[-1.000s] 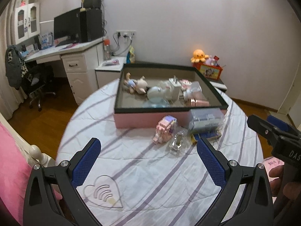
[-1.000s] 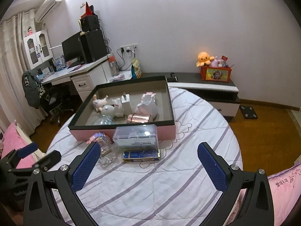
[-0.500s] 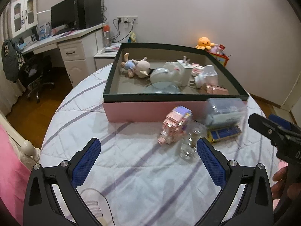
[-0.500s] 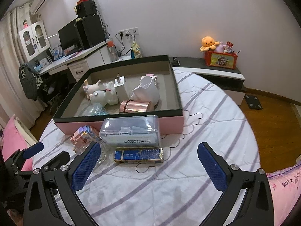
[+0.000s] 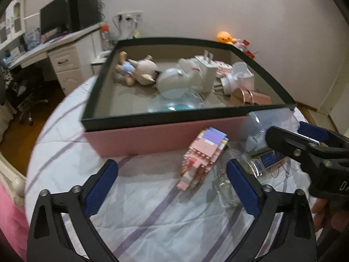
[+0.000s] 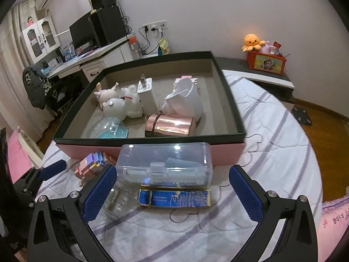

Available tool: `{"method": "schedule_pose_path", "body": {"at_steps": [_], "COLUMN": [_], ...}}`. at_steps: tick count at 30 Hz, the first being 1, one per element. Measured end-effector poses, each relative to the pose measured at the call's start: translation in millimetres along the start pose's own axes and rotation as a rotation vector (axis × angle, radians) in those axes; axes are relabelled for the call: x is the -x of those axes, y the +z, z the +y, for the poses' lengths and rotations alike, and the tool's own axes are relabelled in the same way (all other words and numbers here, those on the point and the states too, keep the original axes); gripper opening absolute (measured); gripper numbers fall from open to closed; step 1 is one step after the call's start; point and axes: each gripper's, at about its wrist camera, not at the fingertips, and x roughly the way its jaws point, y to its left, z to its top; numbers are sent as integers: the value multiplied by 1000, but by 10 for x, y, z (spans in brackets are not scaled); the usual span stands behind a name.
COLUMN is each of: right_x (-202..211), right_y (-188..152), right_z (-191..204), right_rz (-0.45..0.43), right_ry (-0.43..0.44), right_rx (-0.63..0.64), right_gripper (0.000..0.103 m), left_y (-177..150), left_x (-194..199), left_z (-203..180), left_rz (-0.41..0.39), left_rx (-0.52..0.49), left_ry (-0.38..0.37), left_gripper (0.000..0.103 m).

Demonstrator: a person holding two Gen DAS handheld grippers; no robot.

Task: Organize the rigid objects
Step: 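Grasp the pink block cat with the left tool while the right tool grasps the clear plastic case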

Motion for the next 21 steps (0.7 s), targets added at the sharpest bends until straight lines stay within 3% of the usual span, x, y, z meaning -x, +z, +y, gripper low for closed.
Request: {"method": "schedule_pose_path", "body": {"at_steps": [2, 4, 6, 9, 10, 21], "right_x": [-59, -128, -201, -213, -197, 142], "right_y": [11, 9, -1, -37, -43, -36], "right_z": [15, 40, 52, 27, 9, -30], "right_rz": [10, 27, 45, 32, 29, -40], "right_ry": [4, -1, 12, 8, 20, 39], "right_rx": [1, 9, 15, 16, 7, 9], "right_gripper": [103, 103, 102, 97, 96, 96], "left_y": [13, 34, 37, 48, 47, -21], "left_x": [-59, -141, -173, -180, -177, 67], "left_z": [0, 0, -33, -91, -101, -42], "left_rz": [12, 41, 45, 54, 55, 14], "left_rx": [4, 5, -9, -27, -23, 1], "left_ry": [-34, -66, -75, -125, -142, -121], "left_gripper": [86, 71, 67, 37, 31, 31]}}
